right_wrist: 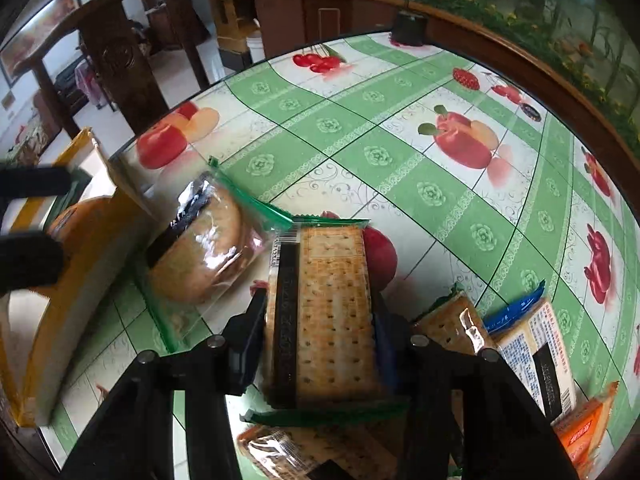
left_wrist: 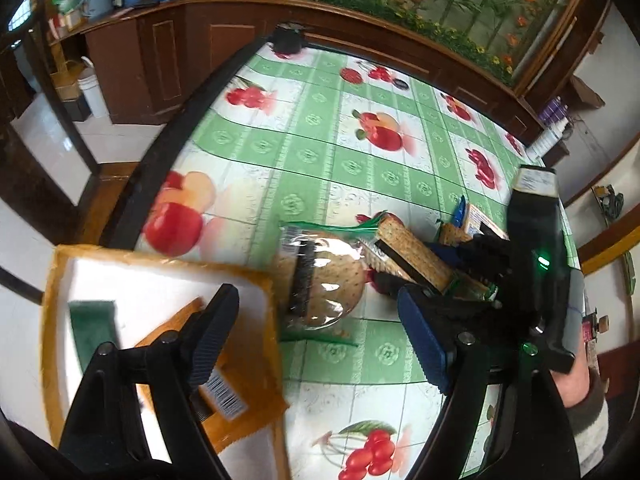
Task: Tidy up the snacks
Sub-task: 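Grasp the green-ended cracker pack with the right tool while the left tool grasps the round cracker pack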
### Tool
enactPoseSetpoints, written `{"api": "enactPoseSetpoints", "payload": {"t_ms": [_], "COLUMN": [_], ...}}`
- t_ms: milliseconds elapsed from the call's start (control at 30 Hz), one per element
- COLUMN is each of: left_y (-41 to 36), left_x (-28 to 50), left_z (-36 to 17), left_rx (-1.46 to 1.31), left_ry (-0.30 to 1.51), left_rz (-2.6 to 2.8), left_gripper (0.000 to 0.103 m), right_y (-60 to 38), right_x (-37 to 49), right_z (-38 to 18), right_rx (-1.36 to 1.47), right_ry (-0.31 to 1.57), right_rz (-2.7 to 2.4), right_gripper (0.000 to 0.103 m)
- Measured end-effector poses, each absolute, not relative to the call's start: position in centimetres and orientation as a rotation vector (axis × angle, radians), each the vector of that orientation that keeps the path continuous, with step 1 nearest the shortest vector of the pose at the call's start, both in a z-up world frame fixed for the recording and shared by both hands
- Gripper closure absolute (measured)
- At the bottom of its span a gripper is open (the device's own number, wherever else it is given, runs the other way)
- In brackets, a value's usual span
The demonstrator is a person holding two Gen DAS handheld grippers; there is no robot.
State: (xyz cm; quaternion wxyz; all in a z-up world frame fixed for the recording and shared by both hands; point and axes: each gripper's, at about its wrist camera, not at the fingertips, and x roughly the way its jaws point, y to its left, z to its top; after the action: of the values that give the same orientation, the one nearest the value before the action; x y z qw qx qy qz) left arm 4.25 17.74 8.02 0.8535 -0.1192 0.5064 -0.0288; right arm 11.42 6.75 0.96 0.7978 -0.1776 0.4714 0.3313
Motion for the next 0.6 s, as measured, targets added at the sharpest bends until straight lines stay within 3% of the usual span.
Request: {"api": "enactPoseSetpoints", "payload": {"t_ms": [400, 600], "left_y": [13.7, 14.3], "left_x": [8.2, 9.7], "left_z": [6.6, 4.1], "left_rx": [-0.097, -0.054], "left_ry": [1.092, 1.188], "left_rz": [-0.115, -0.06], "left_gripper": [0.017, 0.017], "right_y": [0.6, 0.9], "right_x": [10.0, 10.1], "right_z": [1.9, 1.8], "right_rx": [-0.248, -0.231], "right_ry": [1.022, 1.022], "right_rz": [0.658, 0.67], "right_gripper": [0.056, 0.056]}}
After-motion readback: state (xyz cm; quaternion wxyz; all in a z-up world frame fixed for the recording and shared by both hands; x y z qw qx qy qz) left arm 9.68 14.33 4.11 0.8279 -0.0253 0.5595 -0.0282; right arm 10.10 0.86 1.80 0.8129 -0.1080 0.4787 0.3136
